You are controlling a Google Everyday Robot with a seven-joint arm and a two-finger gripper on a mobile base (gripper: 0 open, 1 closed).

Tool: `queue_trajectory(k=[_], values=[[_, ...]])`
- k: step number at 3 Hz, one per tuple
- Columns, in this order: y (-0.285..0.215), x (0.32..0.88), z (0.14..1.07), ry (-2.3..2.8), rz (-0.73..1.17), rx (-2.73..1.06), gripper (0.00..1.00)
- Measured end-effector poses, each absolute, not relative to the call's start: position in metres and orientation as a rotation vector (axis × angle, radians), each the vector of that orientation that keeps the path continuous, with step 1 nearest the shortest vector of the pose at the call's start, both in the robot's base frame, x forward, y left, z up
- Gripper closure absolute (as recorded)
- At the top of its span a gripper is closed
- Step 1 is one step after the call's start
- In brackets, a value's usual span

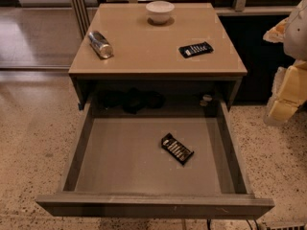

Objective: Pick rxbar chocolate from top drawer and place on counter

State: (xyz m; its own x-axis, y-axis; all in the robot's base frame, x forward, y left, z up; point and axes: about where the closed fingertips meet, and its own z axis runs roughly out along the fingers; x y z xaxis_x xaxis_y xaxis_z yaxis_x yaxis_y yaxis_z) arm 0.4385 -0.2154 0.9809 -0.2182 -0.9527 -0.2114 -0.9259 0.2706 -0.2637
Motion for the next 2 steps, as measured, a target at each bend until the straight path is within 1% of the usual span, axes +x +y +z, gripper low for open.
queue_trajectory(k=[1, 2], values=[[-0.213, 0.439, 0.979, 2.215, -0.112, -1.71, 0.0], [-0.206, 0.447, 0.952, 2.241, -0.102, -1.688, 0.0]])
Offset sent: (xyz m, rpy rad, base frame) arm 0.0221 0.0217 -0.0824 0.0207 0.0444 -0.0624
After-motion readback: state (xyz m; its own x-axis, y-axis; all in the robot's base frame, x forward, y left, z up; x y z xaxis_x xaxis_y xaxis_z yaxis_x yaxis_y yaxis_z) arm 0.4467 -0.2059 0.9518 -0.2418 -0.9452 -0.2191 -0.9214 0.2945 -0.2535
